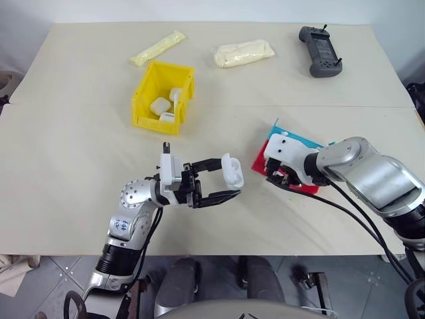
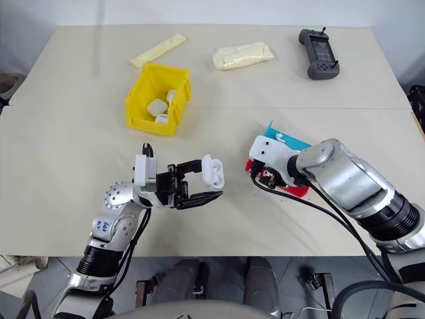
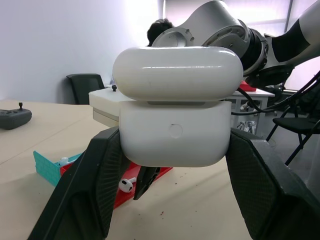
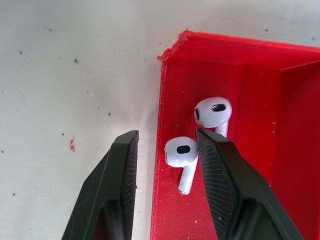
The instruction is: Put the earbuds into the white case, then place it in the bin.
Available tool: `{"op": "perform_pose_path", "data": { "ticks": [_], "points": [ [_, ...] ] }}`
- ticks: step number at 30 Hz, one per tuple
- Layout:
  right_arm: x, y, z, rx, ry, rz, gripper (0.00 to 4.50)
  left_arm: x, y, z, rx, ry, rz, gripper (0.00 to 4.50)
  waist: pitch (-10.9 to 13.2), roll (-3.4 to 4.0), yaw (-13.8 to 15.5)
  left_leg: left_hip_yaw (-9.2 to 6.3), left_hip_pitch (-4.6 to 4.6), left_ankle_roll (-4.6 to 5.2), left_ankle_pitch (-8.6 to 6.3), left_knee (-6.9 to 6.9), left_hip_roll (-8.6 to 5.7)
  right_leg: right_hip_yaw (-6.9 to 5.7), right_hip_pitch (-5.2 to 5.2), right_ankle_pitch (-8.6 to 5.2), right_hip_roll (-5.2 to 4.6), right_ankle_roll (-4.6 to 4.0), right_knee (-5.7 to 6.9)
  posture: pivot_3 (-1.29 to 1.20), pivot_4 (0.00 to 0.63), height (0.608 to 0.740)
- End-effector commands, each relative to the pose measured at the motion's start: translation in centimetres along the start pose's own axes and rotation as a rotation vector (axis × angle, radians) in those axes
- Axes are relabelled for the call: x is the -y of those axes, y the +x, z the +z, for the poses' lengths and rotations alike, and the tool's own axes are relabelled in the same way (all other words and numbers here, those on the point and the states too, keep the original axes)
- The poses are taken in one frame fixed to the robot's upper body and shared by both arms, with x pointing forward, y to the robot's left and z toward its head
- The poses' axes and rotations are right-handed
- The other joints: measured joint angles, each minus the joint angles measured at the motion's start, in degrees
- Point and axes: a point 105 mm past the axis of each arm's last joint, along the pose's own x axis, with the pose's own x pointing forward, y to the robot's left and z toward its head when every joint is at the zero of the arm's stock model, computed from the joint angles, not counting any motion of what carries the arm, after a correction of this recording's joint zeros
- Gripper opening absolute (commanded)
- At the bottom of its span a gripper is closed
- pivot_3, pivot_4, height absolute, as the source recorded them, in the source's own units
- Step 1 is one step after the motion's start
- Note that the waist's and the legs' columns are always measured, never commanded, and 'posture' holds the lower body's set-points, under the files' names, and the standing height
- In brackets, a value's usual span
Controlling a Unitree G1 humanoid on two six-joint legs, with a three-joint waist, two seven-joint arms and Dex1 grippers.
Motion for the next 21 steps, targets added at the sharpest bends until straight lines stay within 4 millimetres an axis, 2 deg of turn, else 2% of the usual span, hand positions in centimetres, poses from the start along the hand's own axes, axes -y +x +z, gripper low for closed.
{"op": "perform_pose_path", "data": {
  "ticks": [1, 20, 21],
  "points": [
    [0.3, -0.22, -0.09, -0.004, -0.026, -0.017, 1.86, 0.32, 0.37, 1.39, 0.036, 0.045, -0.018, 2.77, 0.0, 0.0, -0.01, 0.0, 0.0, 0.0, 0.0, 0.0, 0.0, 0.0, 0.0, 0.0, 0.0, 0.0, 0.0, 0.0, 0.15, 0.74],
    [0.52, -0.01, -0.83, -0.014, -0.084, -0.012, 1.86, 0.27, 0.37, 1.51, 0.038, 0.045, -0.011, 2.77, 0.0, 0.0, 0.01, -0.01, 0.0, -0.01, 0.0, -0.02, 0.01, 0.0, 0.01, 0.0, 0.0, 0.0, -0.02, 0.0, 0.15, 0.74],
    [0.51, 0.0, -0.82, -0.013, -0.084, -0.013, 1.69, 0.26, 0.38, 1.52, 0.038, 0.044, -0.011, 2.77, 0.0, 0.0, 0.02, -0.01, 0.0, -0.01, 0.0, -0.02, 0.02, 0.0, 0.01, 0.0, 0.0, 0.0, -0.02, 0.0, 0.15, 0.74]
  ]
}}
